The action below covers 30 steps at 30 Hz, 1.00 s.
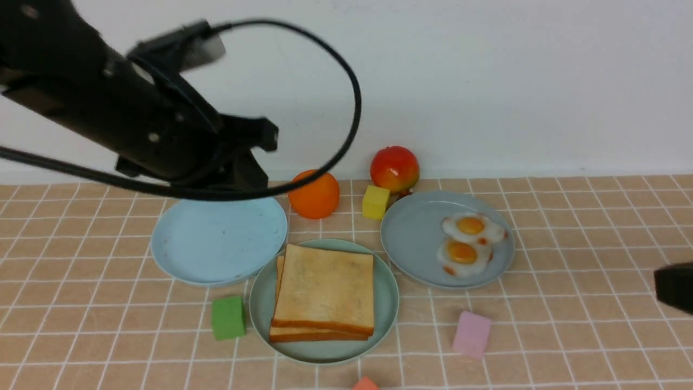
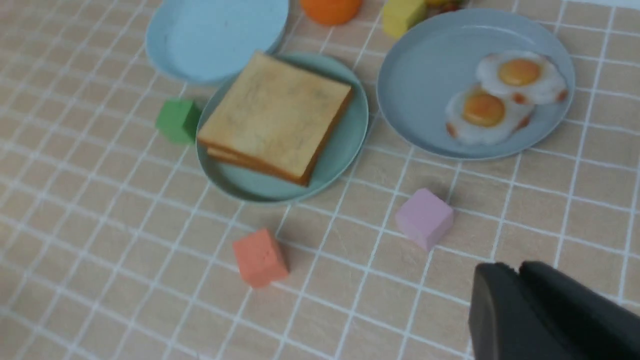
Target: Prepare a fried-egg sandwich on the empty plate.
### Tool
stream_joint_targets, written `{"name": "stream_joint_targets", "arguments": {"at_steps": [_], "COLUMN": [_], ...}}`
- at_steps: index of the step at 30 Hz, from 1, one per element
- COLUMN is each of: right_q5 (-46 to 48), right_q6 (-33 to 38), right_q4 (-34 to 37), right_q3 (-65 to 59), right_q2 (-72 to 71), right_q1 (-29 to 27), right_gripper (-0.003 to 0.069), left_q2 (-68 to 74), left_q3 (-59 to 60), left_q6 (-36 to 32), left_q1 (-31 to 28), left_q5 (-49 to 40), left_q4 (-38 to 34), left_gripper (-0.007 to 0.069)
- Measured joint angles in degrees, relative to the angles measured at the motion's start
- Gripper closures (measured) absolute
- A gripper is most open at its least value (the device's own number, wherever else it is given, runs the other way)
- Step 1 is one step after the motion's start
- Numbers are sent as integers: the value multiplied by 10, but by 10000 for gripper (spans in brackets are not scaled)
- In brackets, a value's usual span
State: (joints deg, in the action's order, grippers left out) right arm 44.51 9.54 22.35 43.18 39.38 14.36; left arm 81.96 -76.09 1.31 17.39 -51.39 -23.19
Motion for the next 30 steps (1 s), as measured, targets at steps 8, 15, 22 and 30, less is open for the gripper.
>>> {"name": "stream_joint_targets", "arguments": {"at_steps": [8,15,22,30], "right_q5": [-136,-228,-233,-234], "right_q6": [-3,22,23,23], "right_q4": [36,45,51,51], "right_q3": [-160,-234,-260,-262], "right_q2": [-134,-235,-325,-331], "right_q1": [0,0,0,0], "right_gripper": [673,673,672,667], "left_q2": [-192,-397,-641,-724], "left_q3": [95,274,447,471], "left_q6": [38,59,104,106], "left_q1": [0,0,0,0], "left_q5": [-29,-53,-40,61], "left_q4": [-3,-18,-18,50], "left_gripper": [638,638,638,638]}}
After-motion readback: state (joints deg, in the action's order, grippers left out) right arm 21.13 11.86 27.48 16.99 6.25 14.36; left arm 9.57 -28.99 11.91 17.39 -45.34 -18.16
